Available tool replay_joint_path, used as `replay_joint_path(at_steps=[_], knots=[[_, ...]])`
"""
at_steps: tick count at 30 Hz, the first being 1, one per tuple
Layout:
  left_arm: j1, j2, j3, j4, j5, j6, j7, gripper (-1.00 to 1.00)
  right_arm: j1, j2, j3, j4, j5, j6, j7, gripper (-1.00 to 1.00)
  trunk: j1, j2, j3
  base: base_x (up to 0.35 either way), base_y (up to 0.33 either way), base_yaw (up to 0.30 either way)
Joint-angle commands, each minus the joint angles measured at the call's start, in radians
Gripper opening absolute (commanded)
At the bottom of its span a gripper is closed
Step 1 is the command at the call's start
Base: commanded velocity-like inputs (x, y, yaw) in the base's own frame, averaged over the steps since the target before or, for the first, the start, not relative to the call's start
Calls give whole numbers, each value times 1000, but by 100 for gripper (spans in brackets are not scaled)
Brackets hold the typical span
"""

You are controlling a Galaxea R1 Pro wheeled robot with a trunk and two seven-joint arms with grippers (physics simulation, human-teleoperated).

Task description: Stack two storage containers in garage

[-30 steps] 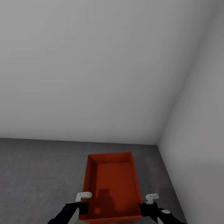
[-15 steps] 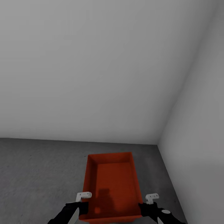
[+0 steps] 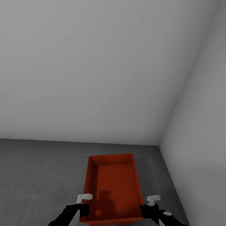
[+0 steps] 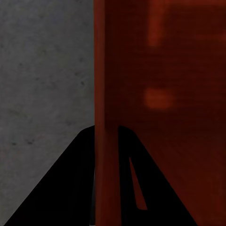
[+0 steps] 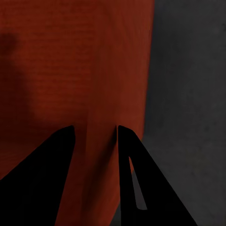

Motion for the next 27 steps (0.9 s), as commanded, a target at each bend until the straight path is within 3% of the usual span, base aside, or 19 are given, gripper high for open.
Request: replay_joint_path(at_steps=[1, 27], knots=[[-1, 0, 8, -19, -24, -61, 34, -100, 1, 26, 40, 3, -4, -5, 10, -100, 4, -8, -4, 0, 0, 0], [-1, 0, 8, -19, -24, -61, 34, -100, 1, 26, 40, 3, -4, -5, 15, -100, 15, -29, -14, 0, 0, 0]])
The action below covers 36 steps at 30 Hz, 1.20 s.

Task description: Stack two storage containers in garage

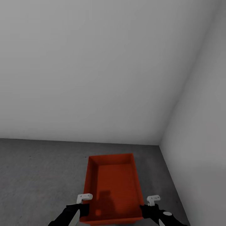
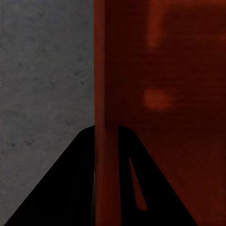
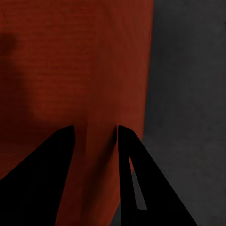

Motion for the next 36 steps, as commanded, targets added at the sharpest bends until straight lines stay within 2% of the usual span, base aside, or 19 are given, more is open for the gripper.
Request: replay_joint_path(at_steps=[1, 5, 10, 36], knots=[[-1, 0, 8, -20, -24, -61, 34, -100, 1, 26, 39, 3, -4, -5, 16, -100, 0, 0, -1, 0, 0, 0], [-1, 0, 8, -20, -24, -61, 34, -100, 1, 26, 39, 3, -4, -5, 16, -100, 0, 0, -1, 0, 0, 0], [-1, 0, 8, -19, -24, -61, 34, -100, 1, 26, 39, 3, -4, -5, 17, -100, 19, -35, -17, 0, 0, 0], [-1, -1, 8, -20, -24, -61, 34, -100, 1, 26, 39, 3, -4, -5, 15, -100, 19, -35, -17, 0, 0, 0]])
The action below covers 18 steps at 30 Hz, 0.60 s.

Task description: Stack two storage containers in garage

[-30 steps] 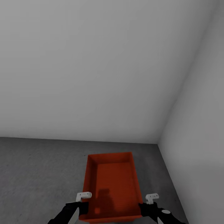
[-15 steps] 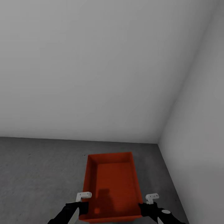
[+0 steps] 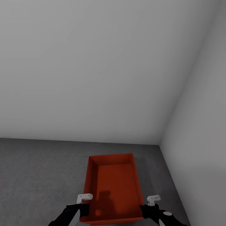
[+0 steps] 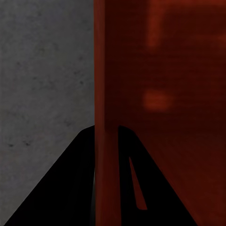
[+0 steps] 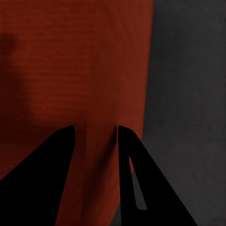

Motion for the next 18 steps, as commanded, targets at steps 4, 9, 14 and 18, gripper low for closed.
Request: replay_joint_path(at_steps=[4, 9, 14, 18], knots=[[-1, 0, 8, -20, -25, -60, 33, -100, 1, 27, 39, 3, -4, -5, 14, -100, 11, -21, -10, 0, 0, 0], [-1, 0, 8, -20, -25, -60, 33, -100, 2, 27, 39, 3, -4, -5, 14, -100, 27, -49, -23, 0, 0, 0], [-1, 0, 8, -20, -25, -60, 33, -100, 1, 27, 39, 3, -4, -5, 14, -100, 27, -49, -23, 0, 0, 0], [-1, 0, 8, -20, -25, -60, 33, -100, 1, 27, 39, 3, -4, -5, 14, -100, 27, -49, -23, 0, 0, 0]])
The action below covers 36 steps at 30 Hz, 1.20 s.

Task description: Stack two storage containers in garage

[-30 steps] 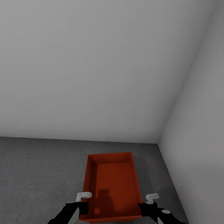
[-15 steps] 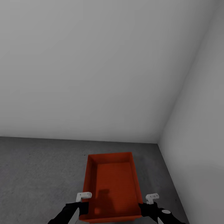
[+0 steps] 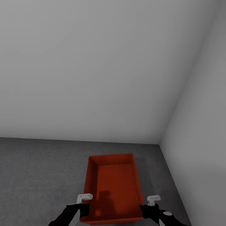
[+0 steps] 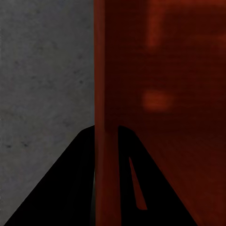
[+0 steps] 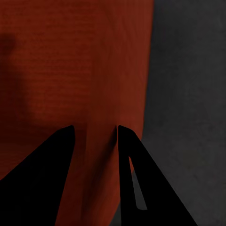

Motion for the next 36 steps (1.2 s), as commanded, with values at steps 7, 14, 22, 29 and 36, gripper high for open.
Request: replay_joint_path(at_steps=[7, 14, 22, 29, 36], knots=[[-1, 0, 8, -20, -25, -60, 32, -100, 1, 27, 39, 3, -4, -5, 15, -100, 0, 0, -1, 0, 0, 0], [-1, 0, 8, -19, -25, -60, 32, -100, 1, 27, 39, 3, -4, -5, 15, -100, 15, -28, -13, 0, 0, 0], [-1, 0, 8, -19, -26, -60, 32, -100, 1, 27, 39, 3, -4, -5, 15, -100, 15, -28, -13, 0, 0, 0], [-1, 0, 8, -19, -26, -60, 32, -100, 1, 27, 39, 3, -4, -5, 16, -100, 15, -28, -13, 0, 0, 0], [-1, 0, 8, -20, -26, -60, 32, -100, 2, 27, 39, 3, -4, -5, 16, -100, 15, -28, -13, 0, 0, 0]])
